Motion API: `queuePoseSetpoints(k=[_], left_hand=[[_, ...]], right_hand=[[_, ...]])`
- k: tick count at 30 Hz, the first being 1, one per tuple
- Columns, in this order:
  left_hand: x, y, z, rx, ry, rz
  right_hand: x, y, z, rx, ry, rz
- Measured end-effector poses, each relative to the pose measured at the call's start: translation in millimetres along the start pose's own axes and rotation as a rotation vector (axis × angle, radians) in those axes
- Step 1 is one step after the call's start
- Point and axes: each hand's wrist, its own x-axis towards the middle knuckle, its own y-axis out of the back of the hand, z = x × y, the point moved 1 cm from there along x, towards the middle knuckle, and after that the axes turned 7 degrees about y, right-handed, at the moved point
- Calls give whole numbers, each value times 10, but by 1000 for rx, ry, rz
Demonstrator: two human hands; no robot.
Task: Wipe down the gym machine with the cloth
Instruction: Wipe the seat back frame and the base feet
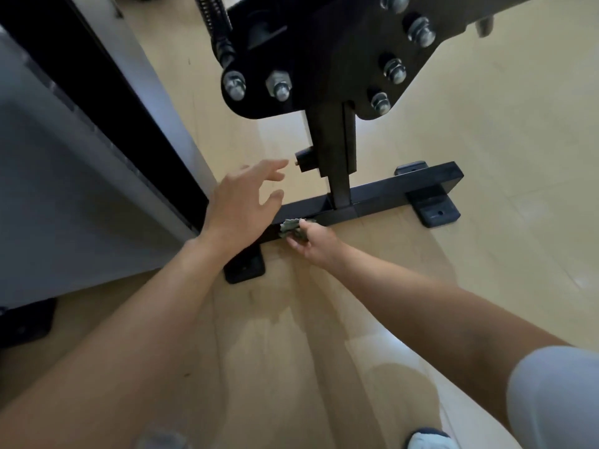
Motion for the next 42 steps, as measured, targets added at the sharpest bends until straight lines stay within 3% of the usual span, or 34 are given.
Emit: queuePoseSetpoints(k=[6,11,13,17,22,34,42], left_hand=[[-372,578,-331,153,-122,166],[-511,837,-577,493,-204,586],[-469,883,-678,659,-213,676],[-413,821,-835,815,-190,661],[-383,808,-854,768,-231,708],[-389,798,-851,669,-214,633],[-400,957,-778,520,-257,640]], right_hand=[[-115,-267,284,-59,-30,2],[-261,-510,476,-101,-72,-30],[-324,-589,523,-119,-72,-58],[-394,-637,571,-256,-11,-89],[-501,-681,572,-551,270,-254],[-1193,-1073,55,-476,420,-378],[-1821,-1207,-366,-713,788,-605]])
